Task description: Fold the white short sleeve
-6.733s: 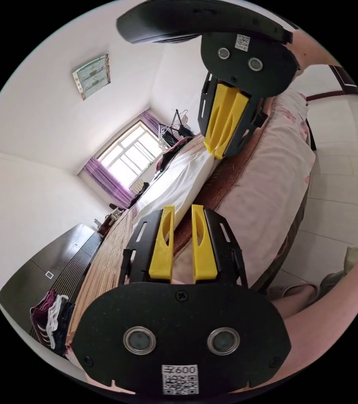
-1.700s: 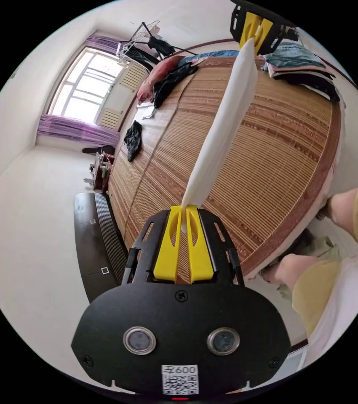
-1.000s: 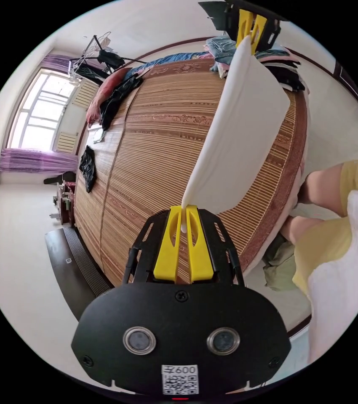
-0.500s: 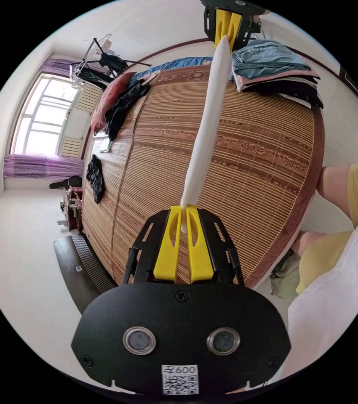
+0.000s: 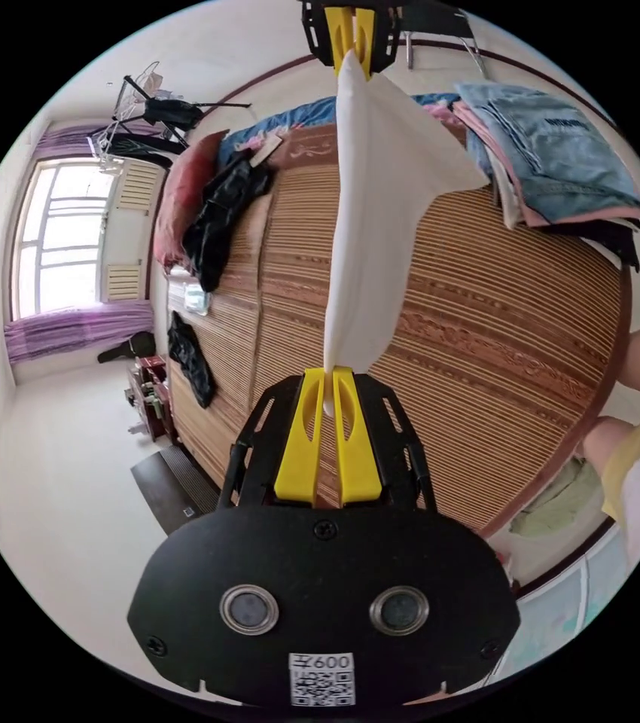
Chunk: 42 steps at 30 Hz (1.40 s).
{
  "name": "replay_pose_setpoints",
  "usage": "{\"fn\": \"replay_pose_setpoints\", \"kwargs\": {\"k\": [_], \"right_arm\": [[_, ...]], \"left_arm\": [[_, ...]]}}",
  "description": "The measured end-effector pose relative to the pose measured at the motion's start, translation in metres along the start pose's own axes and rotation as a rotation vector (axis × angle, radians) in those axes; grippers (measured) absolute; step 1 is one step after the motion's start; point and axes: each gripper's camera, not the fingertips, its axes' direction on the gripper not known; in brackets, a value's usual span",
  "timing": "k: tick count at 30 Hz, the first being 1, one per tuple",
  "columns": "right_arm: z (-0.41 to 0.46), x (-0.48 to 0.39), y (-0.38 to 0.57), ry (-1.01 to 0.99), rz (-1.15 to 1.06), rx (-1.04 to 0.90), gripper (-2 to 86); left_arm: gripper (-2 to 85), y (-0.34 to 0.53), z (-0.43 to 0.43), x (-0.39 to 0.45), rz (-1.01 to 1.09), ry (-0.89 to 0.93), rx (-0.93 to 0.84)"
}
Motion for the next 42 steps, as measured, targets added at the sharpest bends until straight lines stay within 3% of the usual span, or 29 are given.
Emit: {"fn": "replay_pose_setpoints", "kwargs": {"k": [5, 9, 12, 17, 20, 22, 25, 28, 33, 38, 42], "right_arm": [[-0.043, 0.066, 0.018, 0.382, 0.053, 0.046, -0.8], [-0.032, 0.057, 0.019, 0.467, 0.105, 0.050, -0.8], [0.011, 0.007, 0.013, 0.436, 0.083, -0.003, -0.8], [0.057, -0.112, -0.012, 0.048, -0.006, -0.230, -0.8], [0.017, -0.141, -0.017, 0.208, -0.045, -0.248, -0.8], [-0.018, -0.138, -0.017, 0.212, -0.047, -0.252, -0.8], [-0.070, -0.121, -0.007, 0.171, 0.017, -0.325, -0.8], [-0.119, -0.102, 0.016, 0.158, 0.105, -0.406, -0.8], [-0.222, -0.041, 0.059, 0.136, 0.497, -0.467, -0.8], [-0.428, 0.005, 0.111, 0.094, 1.029, -0.217, -0.8], [-0.568, -0.011, 0.135, -0.074, 1.119, 0.019, -0.8]], "left_arm": [[2.9, -0.021, 0.063, -0.074, -0.081, -0.249, 0.064], [2.9, -0.024, 0.146, -0.056, -0.133, -0.318, 0.124], [2.9, -0.034, 0.251, 0.013, -0.108, -0.390, 0.126], [2.6, -0.031, 0.418, 0.214, 0.208, -0.299, 0.025], [2.3, 0.007, 0.458, 0.275, 0.214, -0.637, -0.010], [2.1, 0.040, 0.460, 0.270, 0.175, -0.662, 0.040], [1.8, 0.101, 0.463, 0.244, 0.163, -0.616, 0.061], [1.5, 0.166, 0.477, 0.211, 0.087, -0.545, -0.072], [1.1, 0.289, 0.474, 0.139, -0.150, -0.308, -0.162], [1.0, 0.415, 0.436, 0.025, -0.568, 0.075, -0.166], [1.0, 0.482, 0.396, -0.031, -0.731, 0.219, -0.116]]}}
